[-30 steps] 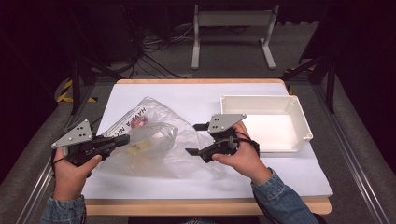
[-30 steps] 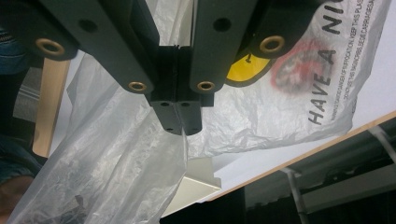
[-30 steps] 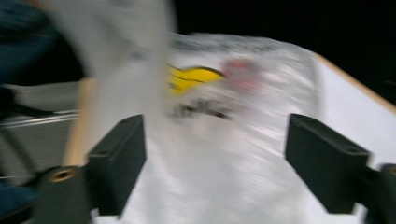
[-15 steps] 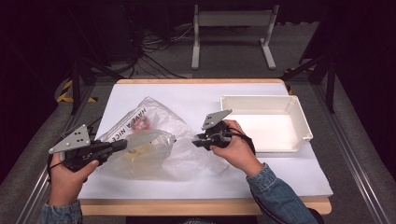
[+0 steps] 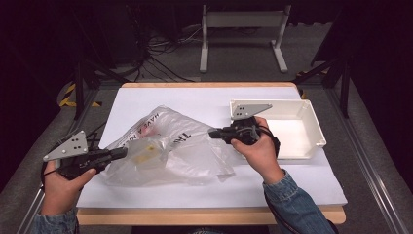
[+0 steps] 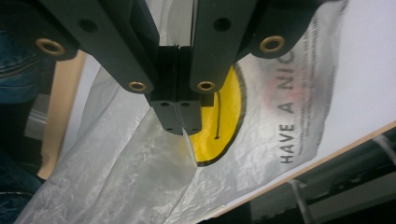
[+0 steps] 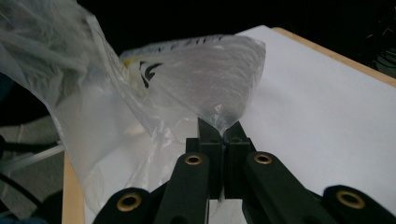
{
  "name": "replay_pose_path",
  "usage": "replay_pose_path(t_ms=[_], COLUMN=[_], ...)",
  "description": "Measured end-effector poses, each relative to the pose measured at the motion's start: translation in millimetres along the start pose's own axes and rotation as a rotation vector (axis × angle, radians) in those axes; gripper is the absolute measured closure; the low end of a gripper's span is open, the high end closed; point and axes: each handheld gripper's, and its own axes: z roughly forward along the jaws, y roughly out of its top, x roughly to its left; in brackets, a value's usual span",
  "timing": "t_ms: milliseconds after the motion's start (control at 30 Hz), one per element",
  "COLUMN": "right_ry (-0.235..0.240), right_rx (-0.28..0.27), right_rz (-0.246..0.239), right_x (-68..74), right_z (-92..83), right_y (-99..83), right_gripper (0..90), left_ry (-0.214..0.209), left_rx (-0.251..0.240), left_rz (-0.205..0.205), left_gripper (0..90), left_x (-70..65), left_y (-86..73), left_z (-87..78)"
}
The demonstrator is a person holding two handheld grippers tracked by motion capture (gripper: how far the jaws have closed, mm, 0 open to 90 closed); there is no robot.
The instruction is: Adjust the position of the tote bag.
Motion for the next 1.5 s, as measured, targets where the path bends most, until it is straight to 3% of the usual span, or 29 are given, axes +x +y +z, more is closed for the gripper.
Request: replay_pose_path(t_ms=[133,300,500,667,867,933,1000,1100,1133,1200,1267,1333,1500], right_ry=[0.035,0.005,-0.017,-0.034,-0.041,-0.051,-0.05,-0.056,-0.036,-0.027,-0.03,-0.024,-0.097], right_rx=[-0.059,-0.069,-0.042,-0.033,-0.021,-0.029,-0.054,-0.074,-0.088,-0.103,-0.147,-0.174,-0.208], right_rz=[0.104,0.124,0.165,0.175,0.203,0.196,0.187,0.153,0.123,0.102,0.045,0.029,0.027], right_x=[-20.9,-33.5,-47.5,-54.1,-66.6,-68.4,-69.0,-64.7,-60.2,-56.5,-48.1,-43.2,-35.6], right_z=[8.0,15.6,32.1,47.8,67.3,71.9,74.9,71.8,67.0,61.8,45.0,31.7,-6.1], right_y=[9.4,24.0,34.4,42.1,40.2,38.2,36.9,35.6,34.6,33.4,29.2,24.4,-0.1], right_gripper=[89.1,89.1,89.1,89.0,88.2,79.9,58.3,33.1,24.2,21.0,14.3,13.7,13.4], left_ry=[0.032,0.026,0.035,0.126,0.194,0.215,0.238,0.266,0.266,0.278,0.286,0.296,0.309], left_rx=[-0.021,-0.044,-0.069,-0.028,-0.034,-0.048,-0.06,-0.07,-0.07,-0.078,-0.088,-0.096,-0.114], left_rz=[-0.017,-0.021,-0.061,-0.113,-0.184,-0.201,-0.214,-0.236,-0.236,-0.253,-0.268,-0.277,-0.283], left_gripper=[89.9,89.9,89.7,89.9,90.0,90.0,90.0,90.0,90.0,90.0,90.0,90.0,90.0], left_x=[4.4,10.1,18.8,28.7,39.9,42.4,44.8,48.9,48.9,51.9,54.0,55.4,58.0], left_y=[-2.9,-7.1,-14.1,-22.2,-34.1,-36.0,-37.7,-40.5,-40.5,-42.9,-44.6,-45.3,-45.7], left_z=[-5.4,-11.5,-14.8,-2.9,5.1,4.6,2.9,0.5,0.5,-1.8,-3.4,-4.9,-8.6])
